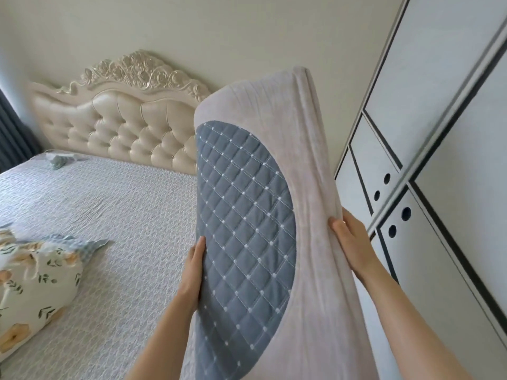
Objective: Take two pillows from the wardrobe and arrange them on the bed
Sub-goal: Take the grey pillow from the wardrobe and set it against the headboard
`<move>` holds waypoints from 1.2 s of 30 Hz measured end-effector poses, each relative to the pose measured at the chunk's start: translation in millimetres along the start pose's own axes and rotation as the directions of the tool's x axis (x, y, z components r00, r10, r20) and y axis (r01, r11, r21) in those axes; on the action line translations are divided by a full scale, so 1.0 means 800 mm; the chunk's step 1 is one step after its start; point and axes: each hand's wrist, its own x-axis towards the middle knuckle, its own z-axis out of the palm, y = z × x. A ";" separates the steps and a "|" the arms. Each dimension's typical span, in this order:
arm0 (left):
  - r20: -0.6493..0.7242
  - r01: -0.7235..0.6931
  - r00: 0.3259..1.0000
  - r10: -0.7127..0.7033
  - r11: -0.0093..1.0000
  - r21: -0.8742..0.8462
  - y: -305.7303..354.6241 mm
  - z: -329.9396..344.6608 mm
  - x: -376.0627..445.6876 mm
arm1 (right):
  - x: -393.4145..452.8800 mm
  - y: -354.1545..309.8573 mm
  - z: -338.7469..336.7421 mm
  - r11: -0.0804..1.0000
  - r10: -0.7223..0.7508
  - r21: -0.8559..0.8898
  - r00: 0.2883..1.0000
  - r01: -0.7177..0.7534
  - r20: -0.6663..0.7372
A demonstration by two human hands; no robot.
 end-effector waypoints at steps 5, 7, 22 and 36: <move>-0.130 -0.133 0.981 0.146 0.986 0.099 0.040 0.023 0.055 | 0.095 0.032 0.010 0.956 -0.042 -0.294 0.997 0.021 -0.068; -0.173 -0.169 0.965 0.199 0.970 0.175 0.053 0.034 0.083 | 0.130 0.044 0.026 0.959 -0.009 -0.283 0.996 -0.018 -0.093; -0.302 -0.150 0.884 0.358 0.827 0.542 0.093 0.090 0.275 | 0.371 0.134 0.132 0.892 -0.100 -0.442 0.995 0.097 0.016; -0.520 0.050 0.798 0.305 0.826 0.562 0.113 0.117 0.443 | 0.597 0.210 0.210 0.901 -0.178 -0.333 0.938 0.276 0.296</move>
